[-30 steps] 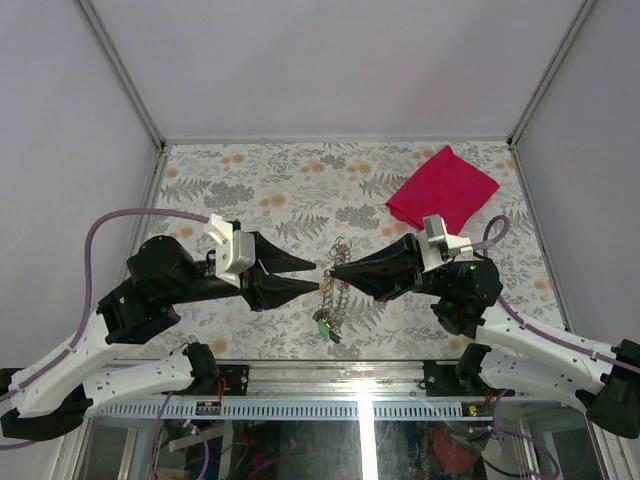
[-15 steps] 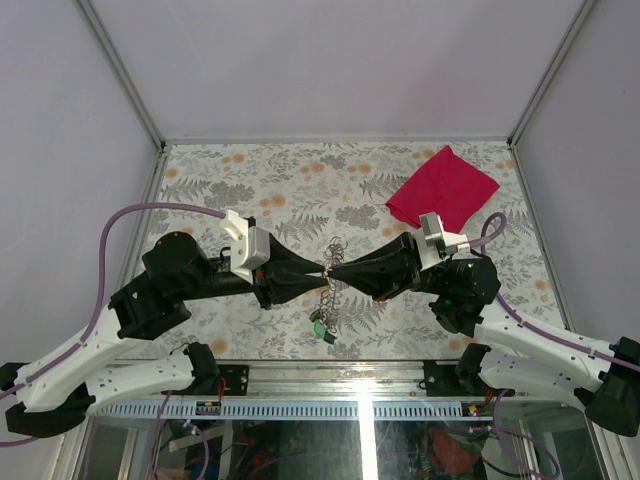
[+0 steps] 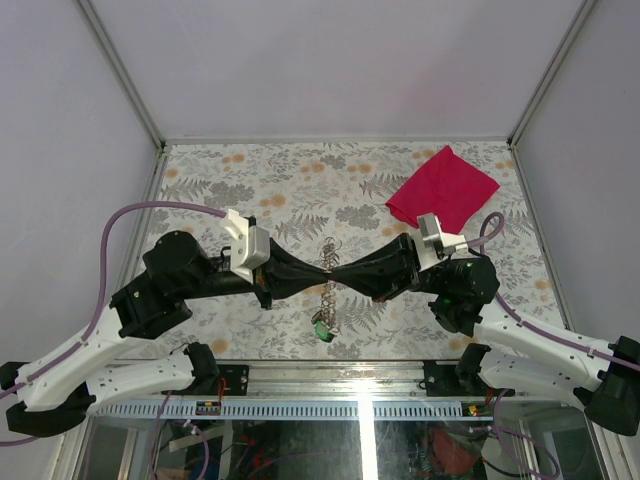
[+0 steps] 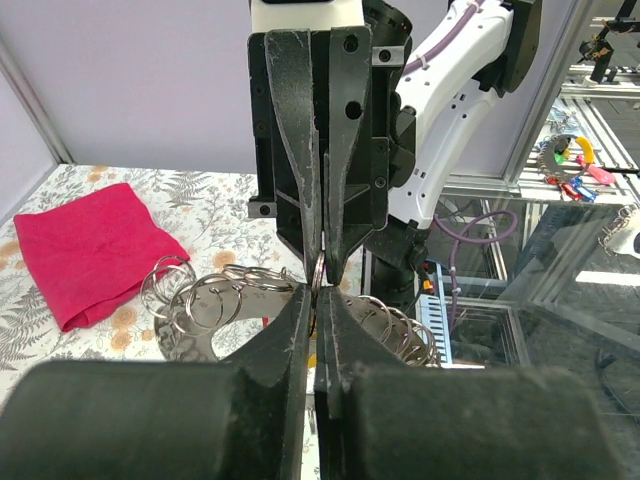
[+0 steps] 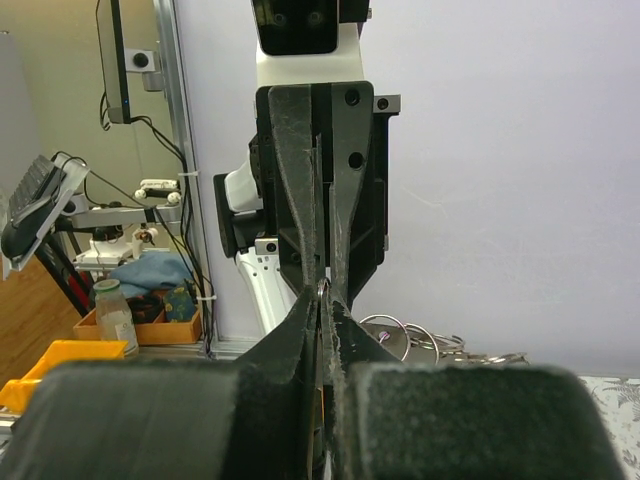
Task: Put the keys on the keyring
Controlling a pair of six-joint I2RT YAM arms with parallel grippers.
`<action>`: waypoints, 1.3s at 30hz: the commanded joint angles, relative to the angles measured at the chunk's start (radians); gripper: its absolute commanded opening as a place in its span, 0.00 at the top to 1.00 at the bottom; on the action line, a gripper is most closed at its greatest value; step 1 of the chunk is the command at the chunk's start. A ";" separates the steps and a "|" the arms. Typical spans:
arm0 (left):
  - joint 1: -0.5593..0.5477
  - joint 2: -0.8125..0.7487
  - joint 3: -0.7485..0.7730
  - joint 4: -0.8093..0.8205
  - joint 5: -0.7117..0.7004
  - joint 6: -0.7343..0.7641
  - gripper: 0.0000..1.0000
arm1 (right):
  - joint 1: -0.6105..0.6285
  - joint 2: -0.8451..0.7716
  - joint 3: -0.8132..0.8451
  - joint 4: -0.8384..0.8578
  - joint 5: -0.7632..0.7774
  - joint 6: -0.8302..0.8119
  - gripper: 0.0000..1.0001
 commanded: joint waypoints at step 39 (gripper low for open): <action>-0.076 0.484 0.615 -1.059 -0.240 0.246 1.00 | 0.000 0.023 0.097 -0.566 -0.054 -0.337 0.66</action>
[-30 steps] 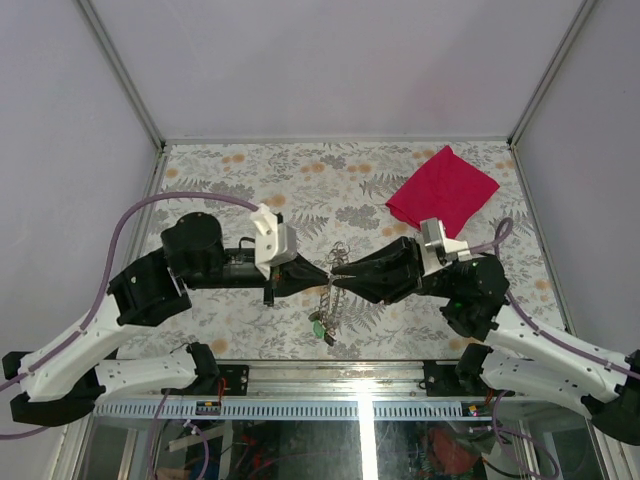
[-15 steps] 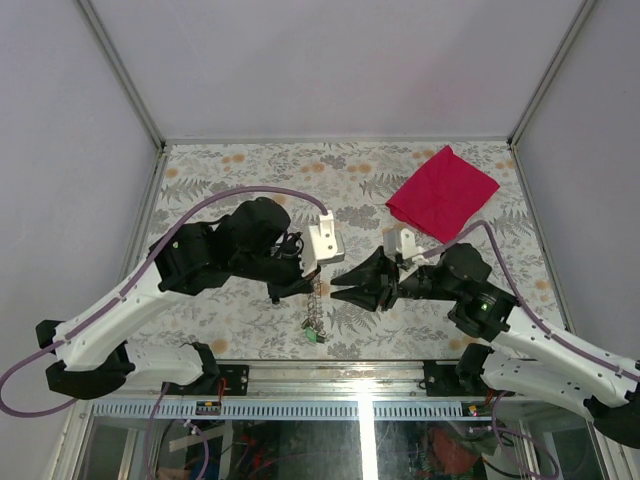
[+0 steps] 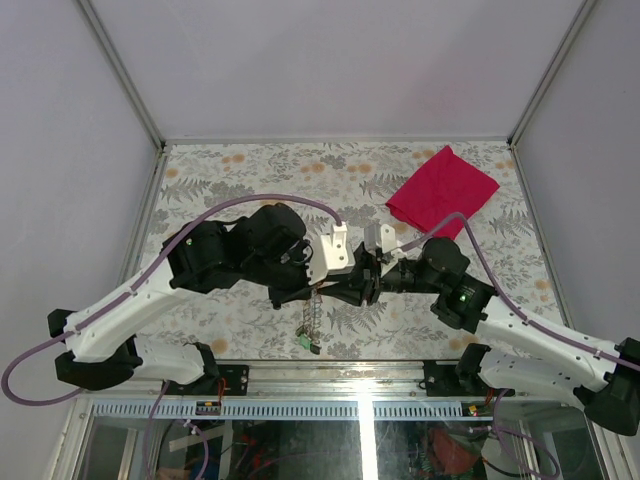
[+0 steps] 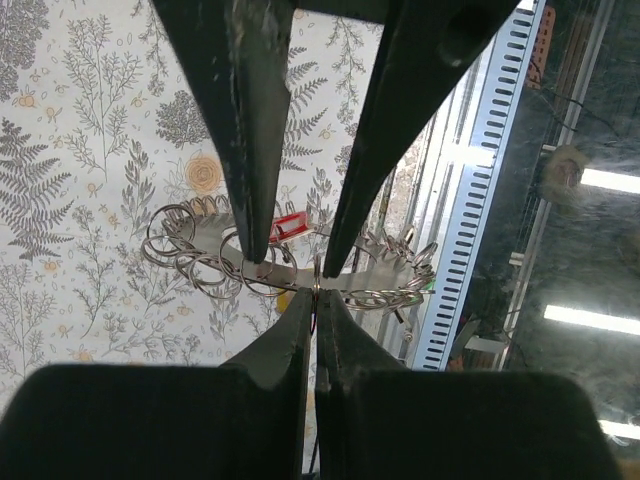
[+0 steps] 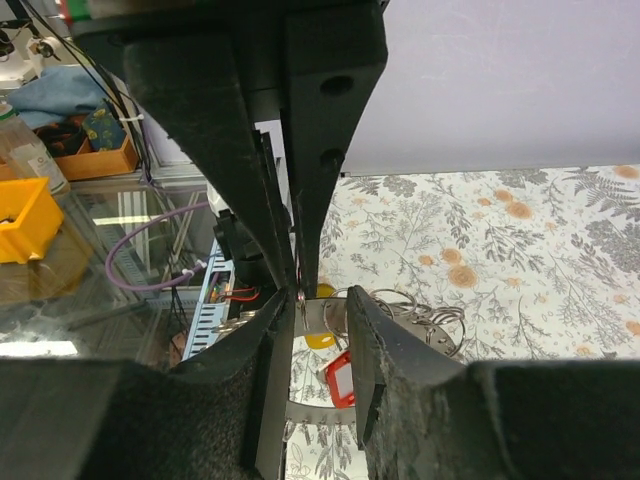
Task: Put the keys on the keyring
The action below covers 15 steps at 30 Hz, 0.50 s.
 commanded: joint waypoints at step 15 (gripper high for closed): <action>-0.057 0.024 0.077 -0.020 -0.068 -0.007 1.00 | 0.001 0.092 0.042 0.096 -0.128 0.018 0.78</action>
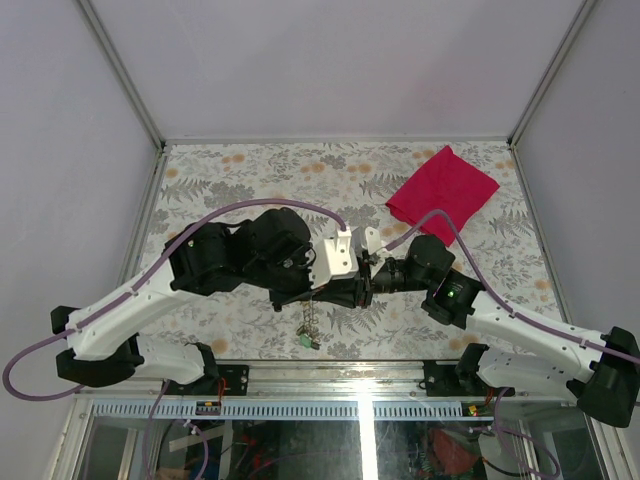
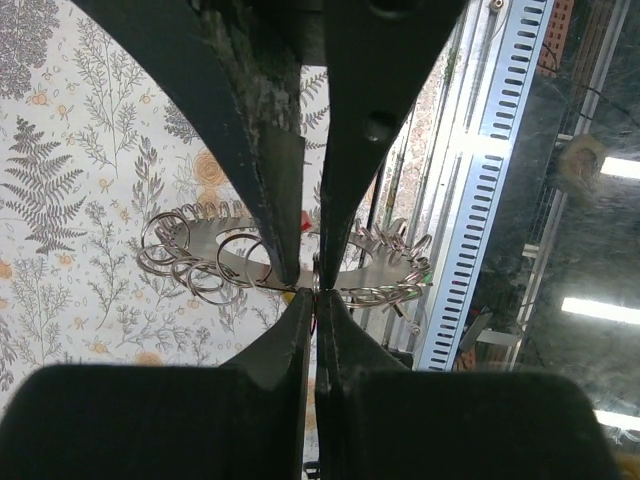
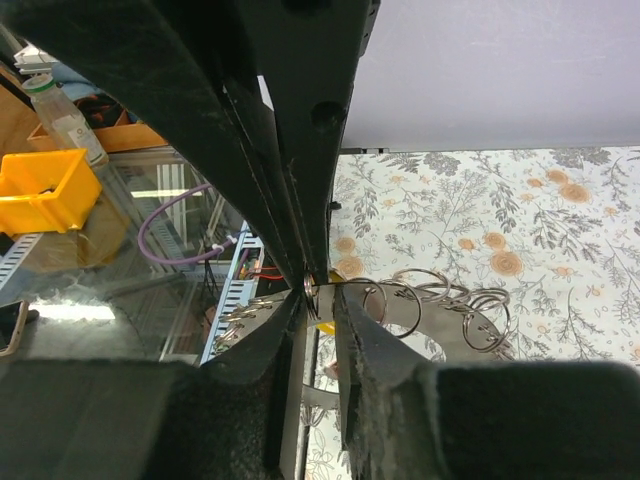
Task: Put the keys on the keyring
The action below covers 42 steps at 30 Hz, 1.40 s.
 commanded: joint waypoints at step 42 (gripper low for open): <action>-0.021 -0.253 -0.161 0.322 0.101 0.012 0.68 | 0.000 -0.115 0.056 0.216 -0.013 0.135 1.00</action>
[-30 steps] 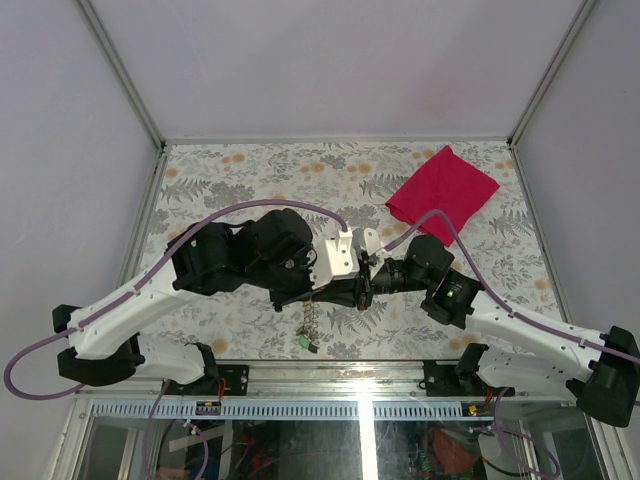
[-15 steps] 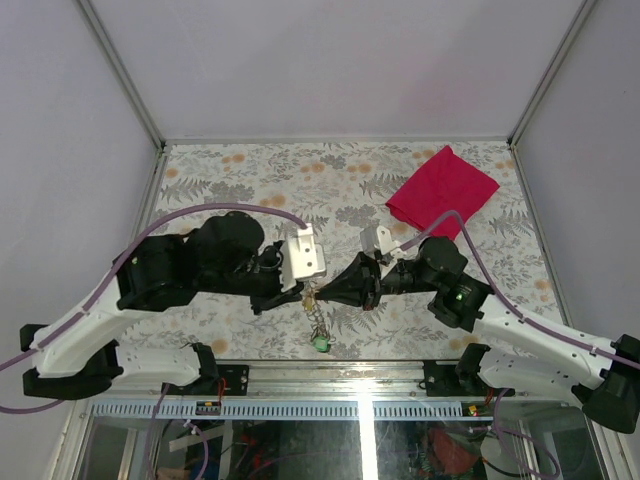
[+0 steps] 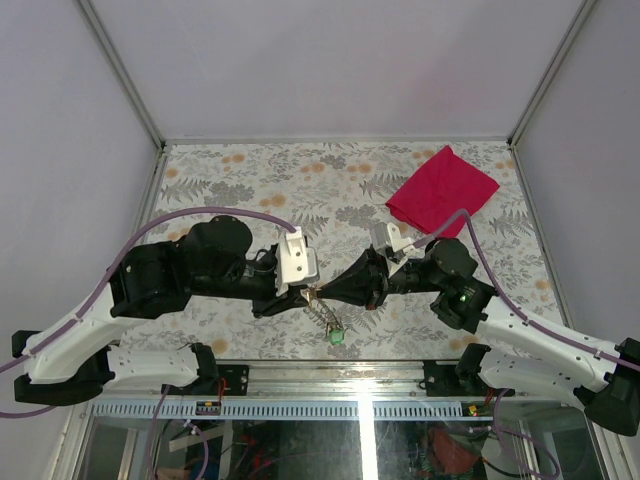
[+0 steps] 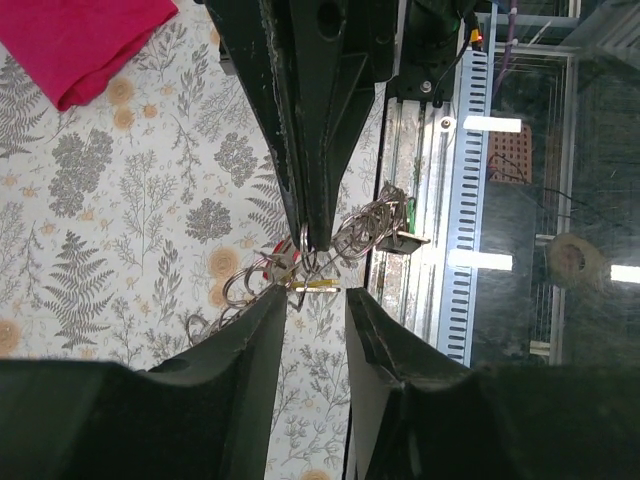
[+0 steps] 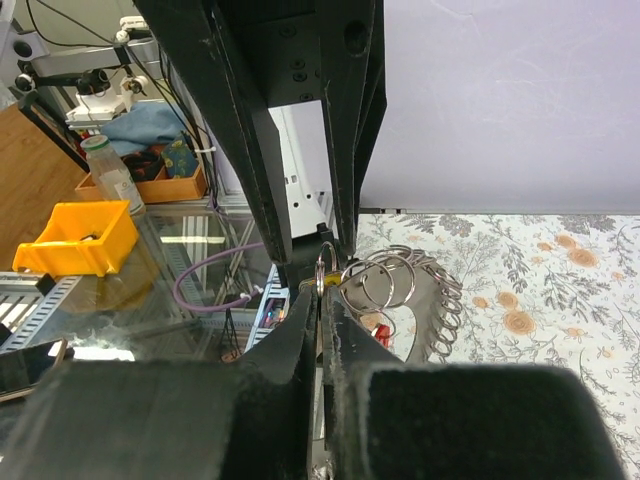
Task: Put the keys on the keyring
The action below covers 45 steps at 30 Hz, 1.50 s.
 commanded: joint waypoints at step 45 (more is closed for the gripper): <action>-0.006 -0.084 -0.151 0.278 -0.003 -0.034 0.92 | 0.000 -0.078 -0.069 0.467 0.169 0.192 1.00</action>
